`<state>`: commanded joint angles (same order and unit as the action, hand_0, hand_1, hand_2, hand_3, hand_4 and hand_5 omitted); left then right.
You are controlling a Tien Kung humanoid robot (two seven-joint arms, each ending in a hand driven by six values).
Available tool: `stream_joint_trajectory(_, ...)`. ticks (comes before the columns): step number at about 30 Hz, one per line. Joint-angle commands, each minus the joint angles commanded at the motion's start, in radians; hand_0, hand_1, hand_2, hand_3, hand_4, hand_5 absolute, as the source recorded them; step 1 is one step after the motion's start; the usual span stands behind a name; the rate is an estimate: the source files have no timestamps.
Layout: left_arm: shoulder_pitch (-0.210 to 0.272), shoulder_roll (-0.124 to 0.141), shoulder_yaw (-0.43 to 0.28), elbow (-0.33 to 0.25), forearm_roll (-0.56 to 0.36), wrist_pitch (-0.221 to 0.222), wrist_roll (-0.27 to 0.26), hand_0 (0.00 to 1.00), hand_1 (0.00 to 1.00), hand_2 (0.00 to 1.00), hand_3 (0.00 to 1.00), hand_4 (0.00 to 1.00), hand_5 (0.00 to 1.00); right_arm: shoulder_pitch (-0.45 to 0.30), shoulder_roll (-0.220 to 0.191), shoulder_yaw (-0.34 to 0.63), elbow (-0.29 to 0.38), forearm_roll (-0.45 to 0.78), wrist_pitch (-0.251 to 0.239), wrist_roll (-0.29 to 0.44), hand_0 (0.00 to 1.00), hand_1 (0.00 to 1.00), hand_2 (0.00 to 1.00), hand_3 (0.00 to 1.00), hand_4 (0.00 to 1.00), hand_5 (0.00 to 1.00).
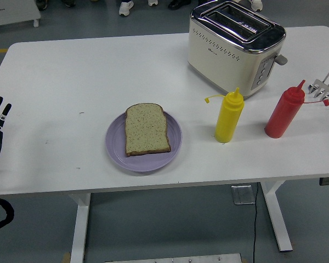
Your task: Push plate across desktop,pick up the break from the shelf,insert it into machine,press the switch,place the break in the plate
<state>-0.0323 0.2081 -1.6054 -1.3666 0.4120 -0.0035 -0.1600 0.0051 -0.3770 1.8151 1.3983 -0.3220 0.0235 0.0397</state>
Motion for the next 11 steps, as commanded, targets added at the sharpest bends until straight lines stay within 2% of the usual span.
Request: stream_joint_trajectory(11, 0.002, 0.001, 0.002, 0.0, 0.0, 0.0, 0.0, 0.814, 0.859, 0.92, 0.85, 0.644, 0.998, -0.002, 0.0, -0.002, 0.0, 0.001, 0.0, -0.001, 0.84, 0.795, 0.806, 0.795, 0.49, 0.578)
